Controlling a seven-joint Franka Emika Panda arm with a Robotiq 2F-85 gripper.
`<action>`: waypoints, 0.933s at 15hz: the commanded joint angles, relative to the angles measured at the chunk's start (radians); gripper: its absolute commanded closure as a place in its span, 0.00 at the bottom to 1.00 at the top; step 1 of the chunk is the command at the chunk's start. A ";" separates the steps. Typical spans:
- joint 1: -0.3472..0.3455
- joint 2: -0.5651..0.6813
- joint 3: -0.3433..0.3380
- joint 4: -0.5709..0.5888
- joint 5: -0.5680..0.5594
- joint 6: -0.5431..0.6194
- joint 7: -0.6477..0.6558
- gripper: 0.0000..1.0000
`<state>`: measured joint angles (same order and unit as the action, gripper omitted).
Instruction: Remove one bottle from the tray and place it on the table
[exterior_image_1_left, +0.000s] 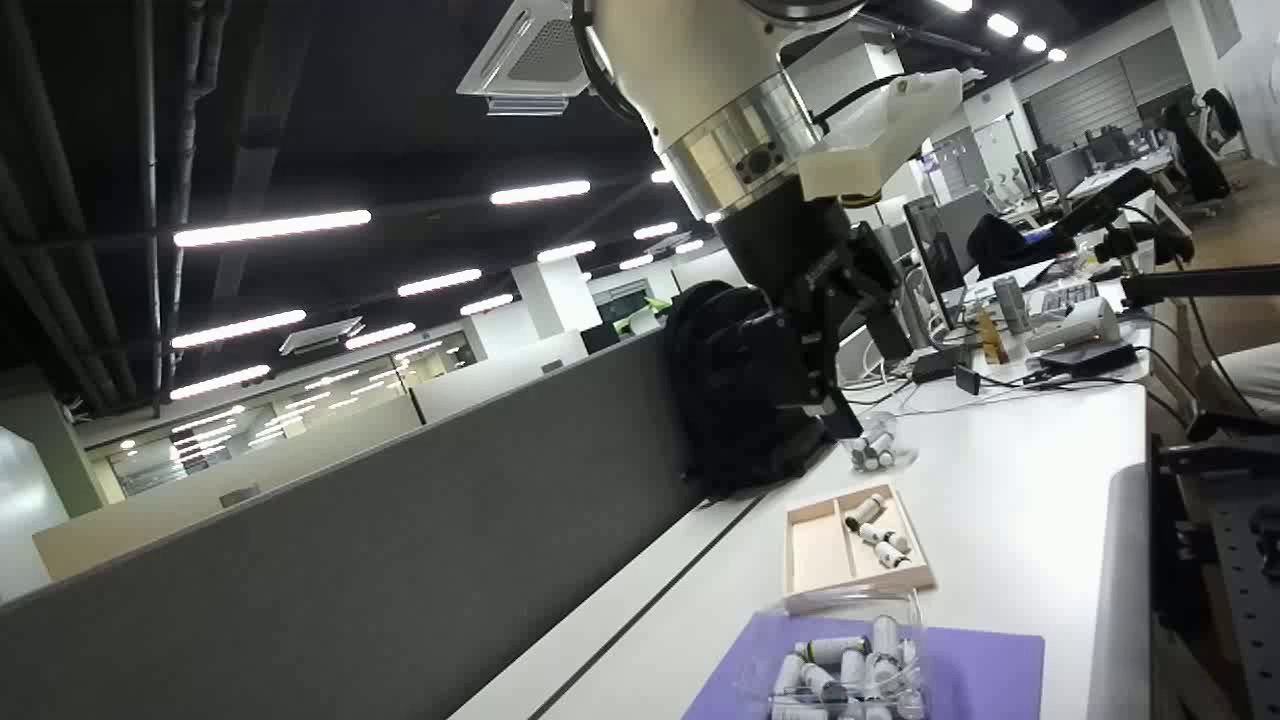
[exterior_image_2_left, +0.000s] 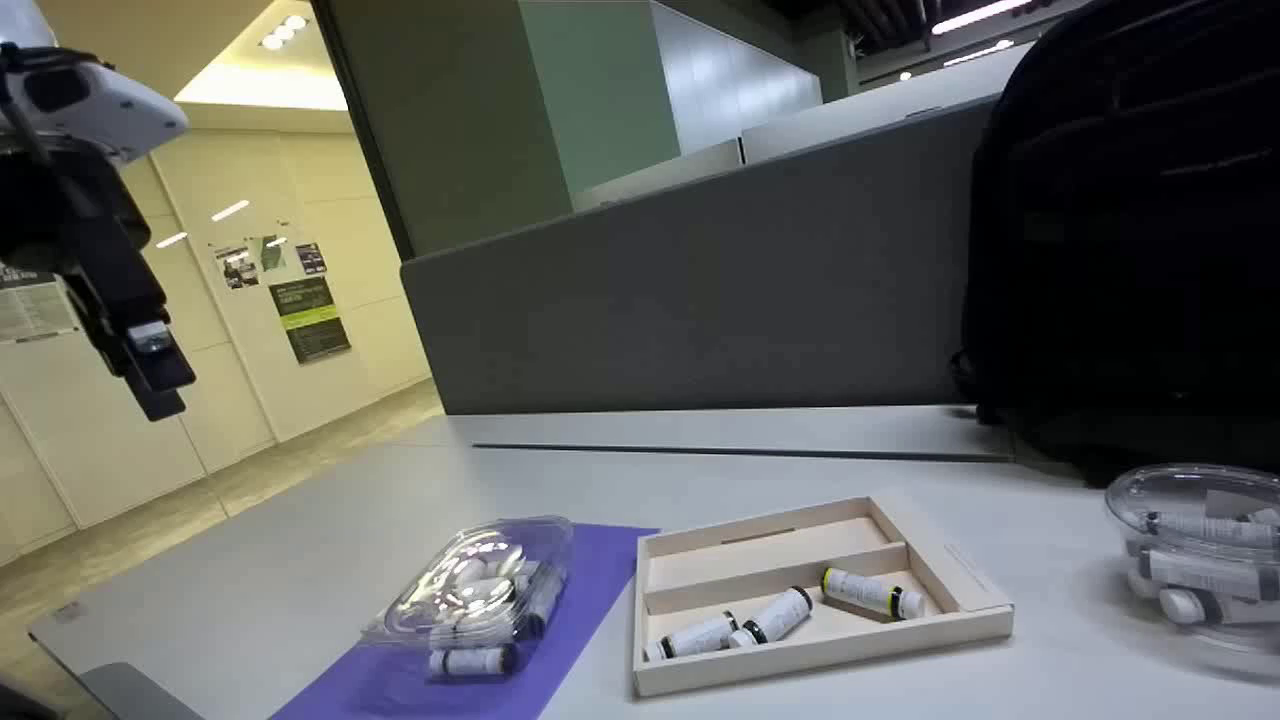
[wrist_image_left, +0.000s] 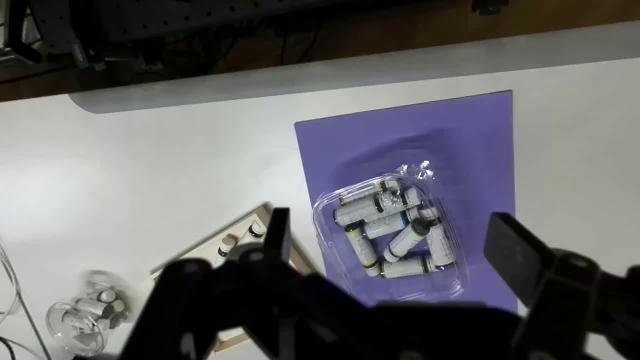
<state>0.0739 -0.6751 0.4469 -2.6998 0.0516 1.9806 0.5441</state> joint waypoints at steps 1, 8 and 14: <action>0.025 0.008 -0.025 0.001 -0.018 -0.001 0.015 0.00; 0.025 0.008 -0.025 0.001 -0.018 -0.001 0.015 0.00; 0.002 0.009 -0.097 -0.024 -0.002 0.078 -0.025 0.00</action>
<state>0.0763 -0.6733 0.4284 -2.7007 0.0487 1.9962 0.5437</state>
